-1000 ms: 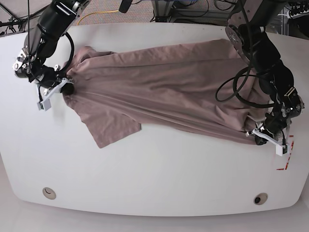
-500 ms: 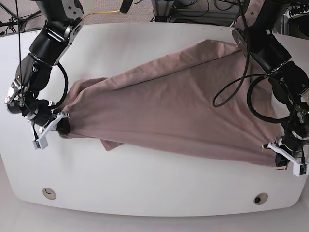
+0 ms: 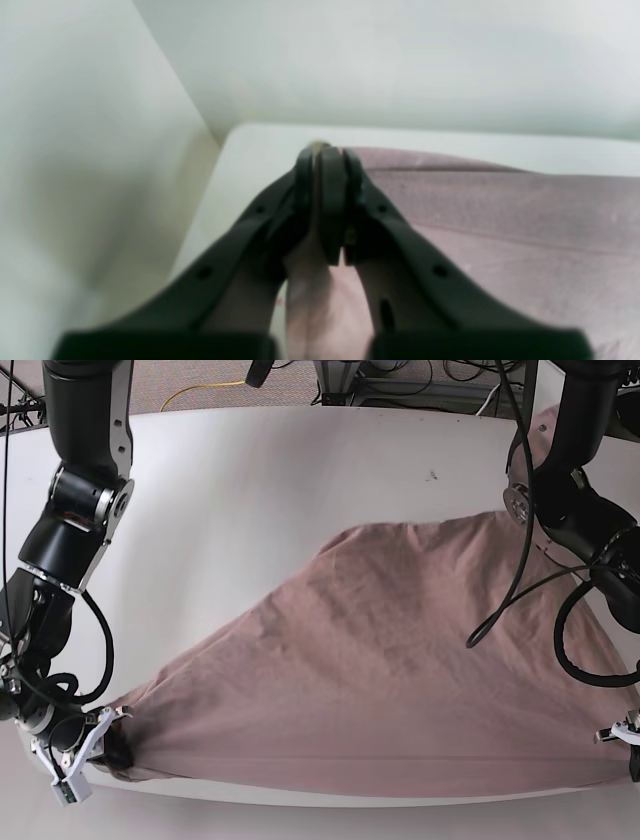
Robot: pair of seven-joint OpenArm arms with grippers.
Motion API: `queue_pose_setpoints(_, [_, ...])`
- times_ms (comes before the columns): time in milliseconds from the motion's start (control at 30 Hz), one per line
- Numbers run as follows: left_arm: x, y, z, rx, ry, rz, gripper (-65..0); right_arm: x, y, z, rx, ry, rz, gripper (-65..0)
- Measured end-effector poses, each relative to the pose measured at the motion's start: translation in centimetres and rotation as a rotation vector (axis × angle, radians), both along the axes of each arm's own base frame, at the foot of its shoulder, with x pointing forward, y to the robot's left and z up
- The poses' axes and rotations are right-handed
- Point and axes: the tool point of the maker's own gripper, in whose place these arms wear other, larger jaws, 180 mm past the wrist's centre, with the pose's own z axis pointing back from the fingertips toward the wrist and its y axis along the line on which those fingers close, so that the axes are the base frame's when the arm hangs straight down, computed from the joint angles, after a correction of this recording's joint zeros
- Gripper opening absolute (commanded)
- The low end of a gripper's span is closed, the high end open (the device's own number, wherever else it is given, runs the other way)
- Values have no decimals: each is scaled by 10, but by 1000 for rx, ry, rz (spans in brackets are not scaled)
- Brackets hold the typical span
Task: Fold the T-shirt properly
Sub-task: 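Lift the shirt with both grippers and swing it across the table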
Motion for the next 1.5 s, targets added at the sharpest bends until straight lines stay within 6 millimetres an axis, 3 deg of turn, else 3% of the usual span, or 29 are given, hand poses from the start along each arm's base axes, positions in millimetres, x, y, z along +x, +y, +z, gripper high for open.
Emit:
queue_pose_setpoints(267, [-8,16,95,34,-200,38,-647,21,6,106,-111,-178,42,-650])
queue_pose_setpoints(433, [-8,8,148,91,-285,8,-647,30,-2,175,-124,-263,30,-650])
queue_pose_setpoints(533, [-16,15,167,91,-330,37,-647,30,-10,195,-164,-278,9,-650])
queue_pose_setpoints(600, [-18,18,171,93,-339,45,-647,29,-13,195,-183,-274,5,-650])
queue_pose_setpoints(667, [-16,17,166,106,-325,48,-647,29,-16,184,-207,-235,-2,-650])
queue_pose_setpoints(767, [-6,4,142,122,-269,19,-647,25,-13,169,-224,-184,10,-650])
queue_pose_setpoints(900, [6,-11,90,112,-158,-27,-647,14,-10,162,-173,-236,49,-650])
queue_pose_setpoints(967, [6,-13,68,108,-115,-28,-647,6,-17,140,-154,-221,44,-650])
queue_pose_setpoints(1067, [4,-18,27,106,-29,-31,-646,-12,-34,58,-161,-62,-7,-650])
queue_pose_setpoints(1200, [1,-32,-19,94,55,-71,-646,-44,-37,-27,-114,90,-14,-650])
queue_pose_setpoints(1300, [-4,-35,-57,78,139,-75,-646,-67,-43,-67,-76,159,-54,-650])
queue_pose_setpoints(1400, [-13,-40,-91,67,215,-88,-647,-98,-37,-98,-16,177,-68,-650])
queue_pose_setpoints(1500, [-18,-40,-107,69,229,-92,-647,-124,-25,-137,11,262,-78,-650])
